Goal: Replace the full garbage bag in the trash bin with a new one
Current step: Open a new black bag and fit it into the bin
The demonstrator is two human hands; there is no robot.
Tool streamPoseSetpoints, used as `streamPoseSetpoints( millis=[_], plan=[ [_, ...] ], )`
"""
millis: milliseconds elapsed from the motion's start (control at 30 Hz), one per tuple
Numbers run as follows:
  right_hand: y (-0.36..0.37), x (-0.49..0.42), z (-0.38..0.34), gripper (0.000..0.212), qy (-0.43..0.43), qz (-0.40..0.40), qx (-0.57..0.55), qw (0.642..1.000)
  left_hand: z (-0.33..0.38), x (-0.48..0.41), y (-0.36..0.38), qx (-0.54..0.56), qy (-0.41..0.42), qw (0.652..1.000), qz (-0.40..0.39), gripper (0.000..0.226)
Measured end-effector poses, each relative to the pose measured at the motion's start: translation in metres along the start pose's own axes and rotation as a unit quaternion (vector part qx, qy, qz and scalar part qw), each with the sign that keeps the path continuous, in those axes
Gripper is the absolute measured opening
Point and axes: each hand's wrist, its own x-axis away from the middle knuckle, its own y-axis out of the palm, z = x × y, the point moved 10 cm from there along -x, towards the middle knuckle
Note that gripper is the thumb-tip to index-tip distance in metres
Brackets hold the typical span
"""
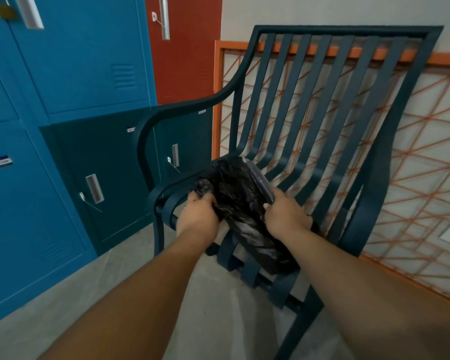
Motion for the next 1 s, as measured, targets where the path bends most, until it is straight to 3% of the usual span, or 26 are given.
streamPoseSetpoints(
  millis=[200,433,500,600,733,833,900,1000],
  plan=[
    [-0.016,0.004,-0.006,0.065,-0.001,0.038,0.054,0.998,-0.046,-0.005,-0.085,0.079,-0.047,0.989,0.114,0.040],
    [0.002,0.012,0.010,0.081,0.050,-0.048,0.053,0.996,-0.050,-0.009,-0.146,0.144,-0.065,0.969,0.189,0.037],
    [0.000,0.015,0.001,0.075,0.019,-0.042,0.029,0.999,-0.046,-0.009,-0.154,0.138,-0.056,0.970,0.192,0.036],
    [0.001,0.025,-0.033,0.080,-0.115,-0.076,-0.026,0.990,-0.037,-0.008,-0.156,0.140,-0.047,0.972,0.185,0.035],
    [0.004,0.042,-0.070,0.093,-0.220,-0.167,-0.134,0.952,-0.016,-0.007,-0.163,0.151,-0.034,0.972,0.174,0.033],
    [-0.029,0.045,-0.092,0.076,-0.252,-0.148,-0.235,0.927,0.014,-0.008,-0.183,0.162,-0.002,0.971,0.175,0.030],
    [-0.050,0.044,-0.099,0.047,-0.209,-0.168,-0.360,0.894,0.037,-0.011,-0.202,0.166,0.016,0.969,0.184,0.029],
    [-0.091,0.043,-0.092,0.026,-0.074,-0.213,-0.561,0.797,0.082,-0.011,-0.235,0.204,0.043,0.959,0.194,0.028]
  ],
)
